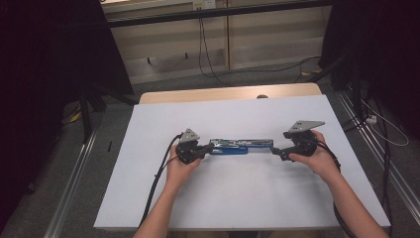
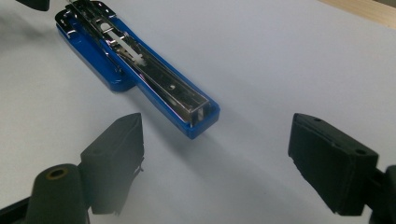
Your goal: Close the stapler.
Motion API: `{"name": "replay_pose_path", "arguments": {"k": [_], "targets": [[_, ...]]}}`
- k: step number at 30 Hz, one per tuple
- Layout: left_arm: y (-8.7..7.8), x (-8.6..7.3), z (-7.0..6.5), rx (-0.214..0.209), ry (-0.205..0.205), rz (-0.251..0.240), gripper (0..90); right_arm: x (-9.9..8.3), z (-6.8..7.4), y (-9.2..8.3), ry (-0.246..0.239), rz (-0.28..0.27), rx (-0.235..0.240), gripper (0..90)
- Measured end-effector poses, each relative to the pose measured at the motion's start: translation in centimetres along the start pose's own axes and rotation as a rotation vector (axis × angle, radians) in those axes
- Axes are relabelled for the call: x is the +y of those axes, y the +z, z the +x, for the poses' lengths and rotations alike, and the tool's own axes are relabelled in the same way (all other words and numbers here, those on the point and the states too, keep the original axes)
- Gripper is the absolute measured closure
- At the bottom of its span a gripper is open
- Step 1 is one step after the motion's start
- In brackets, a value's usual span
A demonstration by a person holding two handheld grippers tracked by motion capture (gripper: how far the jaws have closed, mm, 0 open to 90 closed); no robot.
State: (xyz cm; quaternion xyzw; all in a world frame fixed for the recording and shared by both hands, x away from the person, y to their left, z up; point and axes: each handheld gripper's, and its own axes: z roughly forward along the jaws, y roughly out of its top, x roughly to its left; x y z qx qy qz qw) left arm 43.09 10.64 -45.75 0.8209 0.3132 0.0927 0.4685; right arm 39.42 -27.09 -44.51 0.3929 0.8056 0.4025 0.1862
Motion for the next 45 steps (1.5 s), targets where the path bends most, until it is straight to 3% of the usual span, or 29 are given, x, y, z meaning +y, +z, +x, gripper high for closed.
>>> {"name": "replay_pose_path", "arguments": {"k": [9,15,21,24,27,31,45], "targets": [[0.4,-0.2,0.2,0.014,0.011,0.009,90.0,-0.2,0.1,-0.1,-0.001,0.002,0.003,19.6],[0.5,-0.2,0.2,0.006,0.009,0.01,90.0,-0.3,0.1,0.0,-0.005,0.016,0.014,29.1],[0.5,-0.2,0.3,0.01,0.011,0.011,90.0,-0.5,0.1,0.1,-0.012,0.046,0.026,51.2],[0.5,-0.2,0.3,0.016,0.016,0.008,90.0,-0.6,0.0,0.1,-0.013,0.069,0.028,68.2],[0.5,-0.2,0.3,0.013,0.014,0.008,90.0,-0.6,0.1,0.3,-0.002,0.093,0.023,78.5],[0.5,-0.2,0.3,0.015,0.013,0.008,90.0,-0.5,0.3,0.6,-0.023,0.105,0.021,88.8],[0.5,-0.3,0.3,0.011,0.009,0.002,90.0,-0.4,0.8,1.7,-0.027,0.119,0.044,90.0]]}}
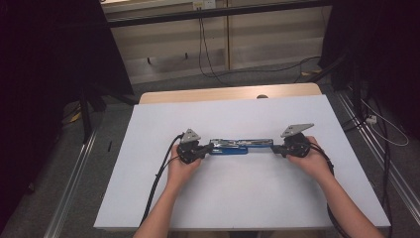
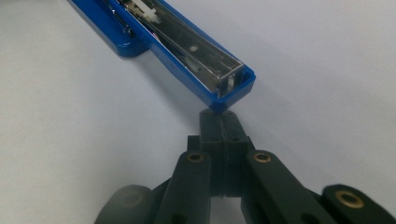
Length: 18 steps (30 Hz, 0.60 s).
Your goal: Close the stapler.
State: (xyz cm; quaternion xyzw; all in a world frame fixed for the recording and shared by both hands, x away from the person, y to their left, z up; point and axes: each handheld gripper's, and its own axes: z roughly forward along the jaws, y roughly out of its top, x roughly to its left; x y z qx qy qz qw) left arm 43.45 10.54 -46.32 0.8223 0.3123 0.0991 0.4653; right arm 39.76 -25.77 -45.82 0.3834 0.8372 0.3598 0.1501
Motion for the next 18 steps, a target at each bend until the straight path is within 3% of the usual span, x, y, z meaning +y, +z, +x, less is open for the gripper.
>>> {"name": "replay_pose_path", "arguments": {"k": [8,18], "targets": [[0.0,-0.01,0.01,0.0,0.001,0.0,90.0,0.27,-0.03,-0.32,0.011,-0.049,0.015,90.0],[-0.12,-0.02,0.13,0.001,0.005,0.004,90.0,0.81,0.59,-0.29,-0.013,-0.068,0.03,90.0]]}}
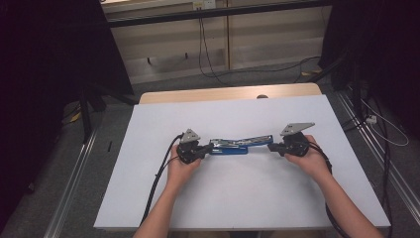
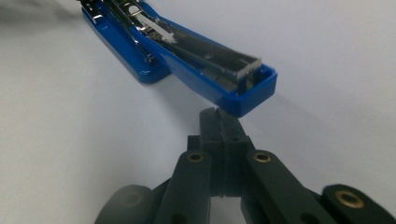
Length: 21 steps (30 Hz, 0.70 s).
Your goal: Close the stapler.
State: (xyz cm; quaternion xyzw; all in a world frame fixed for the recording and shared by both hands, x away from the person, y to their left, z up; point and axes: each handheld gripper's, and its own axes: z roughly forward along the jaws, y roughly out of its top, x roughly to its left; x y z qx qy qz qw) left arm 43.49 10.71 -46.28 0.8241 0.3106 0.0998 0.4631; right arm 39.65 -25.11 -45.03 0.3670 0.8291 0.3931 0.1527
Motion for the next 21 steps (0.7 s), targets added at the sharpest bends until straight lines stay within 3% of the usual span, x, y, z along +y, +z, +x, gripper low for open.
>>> {"name": "replay_pose_path", "arguments": {"k": [9,13,18,21], "targets": [[-0.1,0.0,0.0,0.001,-0.004,0.006,90.0,0.3,0.2,-0.1,-0.004,-0.026,0.018,90.0],[-0.3,0.1,0.1,-0.027,-0.037,-0.012,90.0,0.3,0.4,0.0,-0.005,-0.027,0.027,90.0],[-0.6,0.3,-0.1,-0.042,-0.036,-0.025,90.0,0.3,0.4,0.0,0.002,-0.036,0.037,90.0],[-1.0,0.3,0.0,-0.044,-0.04,-0.033,85.5,0.4,0.5,0.0,0.011,-0.06,0.042,82.2]]}}
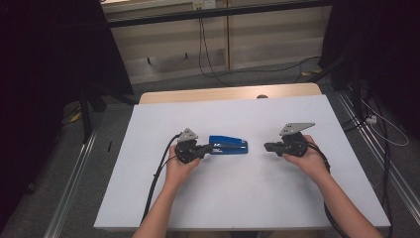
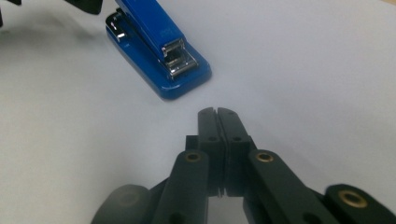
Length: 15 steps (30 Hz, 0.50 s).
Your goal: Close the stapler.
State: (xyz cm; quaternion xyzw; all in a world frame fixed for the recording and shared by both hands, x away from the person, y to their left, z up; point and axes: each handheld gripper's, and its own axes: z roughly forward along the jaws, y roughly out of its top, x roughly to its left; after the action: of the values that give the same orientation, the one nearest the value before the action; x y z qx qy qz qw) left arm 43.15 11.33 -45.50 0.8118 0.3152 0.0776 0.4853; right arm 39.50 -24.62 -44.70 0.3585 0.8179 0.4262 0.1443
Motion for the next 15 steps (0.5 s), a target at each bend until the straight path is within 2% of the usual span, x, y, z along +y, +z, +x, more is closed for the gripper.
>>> {"name": "replay_pose_path", "arguments": {"k": [2,4,6,9,15], "targets": [[-0.5,0.1,0.0,-0.004,-0.014,-0.017,77.6,0.0,0.1,0.0,0.005,-0.005,-0.012,75.2],[-1.0,0.2,0.1,-0.02,-0.032,-0.031,70.8,0.1,0.2,0.0,0.026,-0.02,-0.003,67.6],[-1.4,0.3,0.0,-0.004,-0.035,-0.03,62.0,0.1,0.3,0.0,0.036,-0.031,-0.005,57.8],[-1.9,0.5,0.1,0.002,-0.038,-0.038,52.6,0.0,0.3,0.0,0.049,-0.048,0.006,47.9],[-2.7,0.8,0.1,0.013,-0.045,-0.057,36.4,-0.3,0.4,-0.5,0.065,-0.063,0.001,35.5]]}}
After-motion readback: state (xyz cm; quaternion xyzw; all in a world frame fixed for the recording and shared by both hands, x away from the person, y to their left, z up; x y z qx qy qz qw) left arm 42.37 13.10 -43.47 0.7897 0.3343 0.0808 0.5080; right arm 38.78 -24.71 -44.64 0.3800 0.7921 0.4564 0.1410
